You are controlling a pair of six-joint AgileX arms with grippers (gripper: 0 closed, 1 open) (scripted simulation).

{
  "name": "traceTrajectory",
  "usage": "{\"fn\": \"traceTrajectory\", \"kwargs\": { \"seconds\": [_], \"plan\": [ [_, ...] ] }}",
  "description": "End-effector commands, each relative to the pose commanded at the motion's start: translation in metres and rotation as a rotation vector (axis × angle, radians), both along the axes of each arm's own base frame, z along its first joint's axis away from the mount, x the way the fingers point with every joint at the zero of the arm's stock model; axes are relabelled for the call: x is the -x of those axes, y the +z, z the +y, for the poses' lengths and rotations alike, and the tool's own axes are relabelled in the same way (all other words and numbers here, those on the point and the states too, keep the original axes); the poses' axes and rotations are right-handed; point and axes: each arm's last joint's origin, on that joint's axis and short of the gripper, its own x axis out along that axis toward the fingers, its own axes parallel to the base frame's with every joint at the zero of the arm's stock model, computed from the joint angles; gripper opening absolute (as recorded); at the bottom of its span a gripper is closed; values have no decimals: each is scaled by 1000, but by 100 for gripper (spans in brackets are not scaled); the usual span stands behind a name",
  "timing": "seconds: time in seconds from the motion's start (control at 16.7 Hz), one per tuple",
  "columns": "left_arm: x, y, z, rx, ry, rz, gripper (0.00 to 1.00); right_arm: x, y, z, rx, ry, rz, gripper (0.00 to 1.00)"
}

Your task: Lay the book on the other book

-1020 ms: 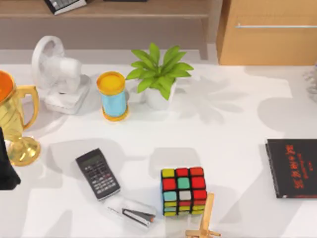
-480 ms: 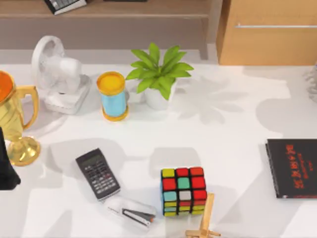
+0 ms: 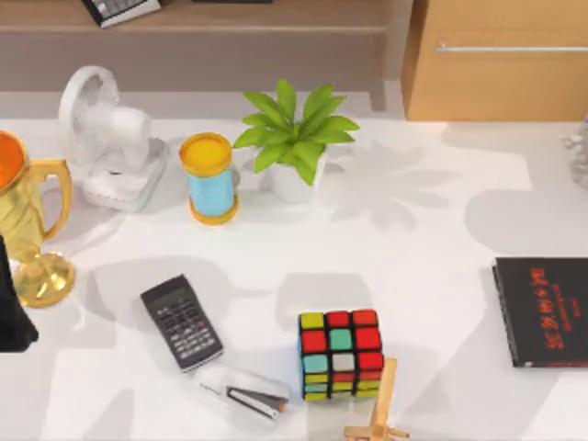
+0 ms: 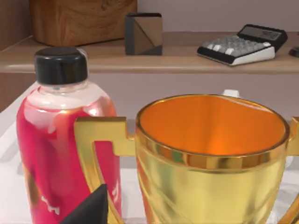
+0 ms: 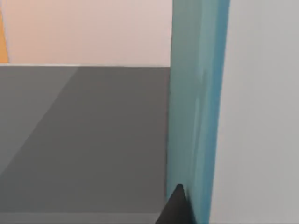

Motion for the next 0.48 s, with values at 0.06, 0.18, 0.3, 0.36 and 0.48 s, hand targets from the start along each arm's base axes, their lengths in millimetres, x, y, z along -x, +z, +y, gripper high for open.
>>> {"fn": "traceTrajectory", "kwargs": {
  "seconds": [0.06,0.18,0.3,0.36,0.48],
  "plan": [
    [0,0,0,0,0,0,100,4,6,1,-19,-14,-4,0],
    [0,0,0,0,0,0,100,17,24,7,-85,-57,-20,0],
    [0,0,0,0,0,0,100,36,46,19,-192,-109,-42,0],
    [0,0,0,0,0,0,100,48,56,28,-262,-135,-53,0],
    [0,0,0,0,0,0,100,76,69,50,-434,-185,-68,0]
  ]
}}
